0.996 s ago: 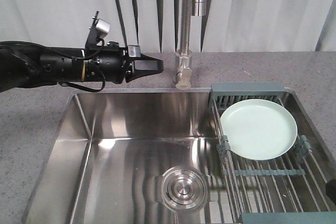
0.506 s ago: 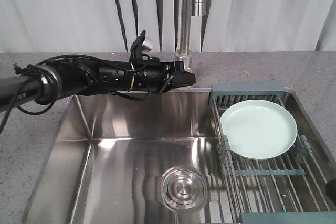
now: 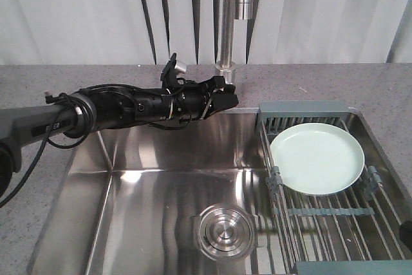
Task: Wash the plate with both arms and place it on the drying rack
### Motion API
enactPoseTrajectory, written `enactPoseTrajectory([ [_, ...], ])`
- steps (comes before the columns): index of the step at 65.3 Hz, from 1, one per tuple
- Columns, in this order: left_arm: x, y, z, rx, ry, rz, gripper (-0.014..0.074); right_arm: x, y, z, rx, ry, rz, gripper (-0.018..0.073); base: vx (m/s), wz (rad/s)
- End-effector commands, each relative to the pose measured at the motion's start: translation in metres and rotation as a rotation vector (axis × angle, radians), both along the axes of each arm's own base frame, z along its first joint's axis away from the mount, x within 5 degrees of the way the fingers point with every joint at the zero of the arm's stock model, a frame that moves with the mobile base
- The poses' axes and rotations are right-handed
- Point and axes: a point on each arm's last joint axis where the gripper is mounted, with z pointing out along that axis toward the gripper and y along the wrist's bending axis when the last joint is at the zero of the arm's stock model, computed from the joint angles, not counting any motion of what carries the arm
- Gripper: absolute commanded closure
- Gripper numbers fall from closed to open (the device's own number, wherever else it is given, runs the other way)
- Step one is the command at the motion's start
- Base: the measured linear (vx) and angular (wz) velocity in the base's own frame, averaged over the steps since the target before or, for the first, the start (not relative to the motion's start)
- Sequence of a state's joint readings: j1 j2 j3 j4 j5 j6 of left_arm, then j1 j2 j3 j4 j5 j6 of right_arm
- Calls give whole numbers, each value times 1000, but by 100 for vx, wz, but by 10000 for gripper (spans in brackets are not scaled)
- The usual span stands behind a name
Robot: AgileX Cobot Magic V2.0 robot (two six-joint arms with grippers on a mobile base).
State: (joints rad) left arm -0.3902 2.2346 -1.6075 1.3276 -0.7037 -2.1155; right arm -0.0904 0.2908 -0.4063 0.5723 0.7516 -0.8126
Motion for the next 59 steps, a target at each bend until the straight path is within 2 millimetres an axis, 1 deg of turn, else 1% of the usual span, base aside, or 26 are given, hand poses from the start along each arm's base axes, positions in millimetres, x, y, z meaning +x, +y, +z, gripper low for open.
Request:
enactPoseTrajectory([
  [1,1,-4,49,-115,-67,12,603,3,-1,12,24,-62,-27,561,0,0],
  [8,4,-3,54,-113,-82,28,603,3,-1,12,24,-62,-27,561,0,0],
  [15,7,-1,53,-109,-70,69,603,3,-1,12,23,-62,-28,561,0,0],
  [29,10,0,49,-112,-56,95,603,3,-1,12,23,-62,-28,561,0,0],
  [41,13,3,52,-163,-32,133,603,3,-1,12,23,-62,-28,561,0,0],
  [59,17,6,52,-183,-5,193,603,3,-1,12,23,-62,-28,561,0,0],
])
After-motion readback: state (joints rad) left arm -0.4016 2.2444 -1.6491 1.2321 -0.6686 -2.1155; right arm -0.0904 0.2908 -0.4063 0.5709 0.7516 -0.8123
